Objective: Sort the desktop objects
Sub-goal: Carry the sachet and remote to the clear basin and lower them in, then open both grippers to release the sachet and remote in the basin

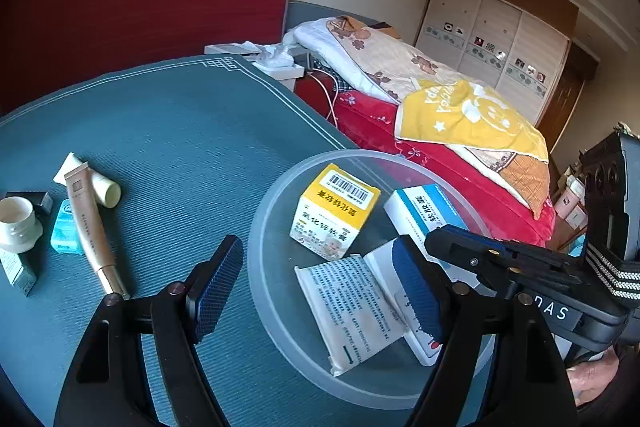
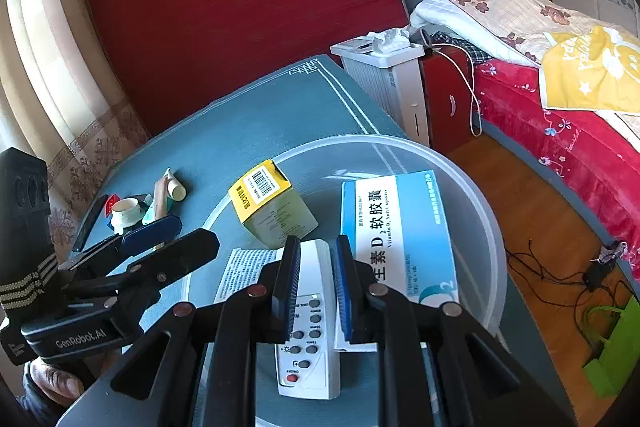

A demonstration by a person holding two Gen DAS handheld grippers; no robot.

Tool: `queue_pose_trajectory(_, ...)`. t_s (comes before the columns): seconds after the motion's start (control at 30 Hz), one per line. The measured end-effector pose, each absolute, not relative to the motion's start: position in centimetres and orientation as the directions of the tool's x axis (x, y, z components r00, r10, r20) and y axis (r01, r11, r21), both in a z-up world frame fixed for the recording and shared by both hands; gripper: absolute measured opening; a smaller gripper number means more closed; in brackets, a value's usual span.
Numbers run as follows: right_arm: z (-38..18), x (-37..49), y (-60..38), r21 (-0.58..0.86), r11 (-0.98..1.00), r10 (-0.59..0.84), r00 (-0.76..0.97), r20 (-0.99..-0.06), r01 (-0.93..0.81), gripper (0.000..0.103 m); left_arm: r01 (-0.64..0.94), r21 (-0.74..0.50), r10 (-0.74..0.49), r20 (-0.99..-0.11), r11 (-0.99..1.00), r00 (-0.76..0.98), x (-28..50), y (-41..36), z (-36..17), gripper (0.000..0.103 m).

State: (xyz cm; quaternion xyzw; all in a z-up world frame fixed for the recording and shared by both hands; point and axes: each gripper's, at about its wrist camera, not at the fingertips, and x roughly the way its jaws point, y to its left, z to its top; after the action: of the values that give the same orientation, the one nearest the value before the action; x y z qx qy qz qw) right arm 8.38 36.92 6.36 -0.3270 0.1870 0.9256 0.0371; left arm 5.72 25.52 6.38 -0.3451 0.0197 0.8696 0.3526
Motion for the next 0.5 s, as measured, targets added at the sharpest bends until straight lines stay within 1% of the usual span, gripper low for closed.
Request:
queue_pose_trajectory(0.23,6.4,8.4,36.1,0.299,-0.938,-0.05,-0.784,-0.619,-0.176,0.02,-0.609,-0.157,0.558,-0.618,-0.778,-0.553,5.9,25.1,6.4,0.08)
queue_pose_trajectory(0.37,6.4,8.5,35.6,0.293,-0.941,-0.054,-0.782,-0.621,-0.168,0.02,-0.594,-0.154,0.545,-0.621,-0.789,-0.563,5.8,24.5,6.4,0.08)
queue_pose_trajectory(0.47,6.5,8.5,35.3,0.29,-0.943,-0.054,-0.784,-0.618,-0.164,0.026,-0.575,-0.159,0.534,-0.622,-0.802,-0.573,5.5,23.8,6.4,0.08)
queue_pose_trajectory(0.5,6.5,8.6,35.2,0.288,-0.943,-0.051,-0.786,-0.617,-0.165,0.03,-0.569,-0.16,0.53,-0.623,-0.807,-0.576,5.4,23.5,6.4,0.08)
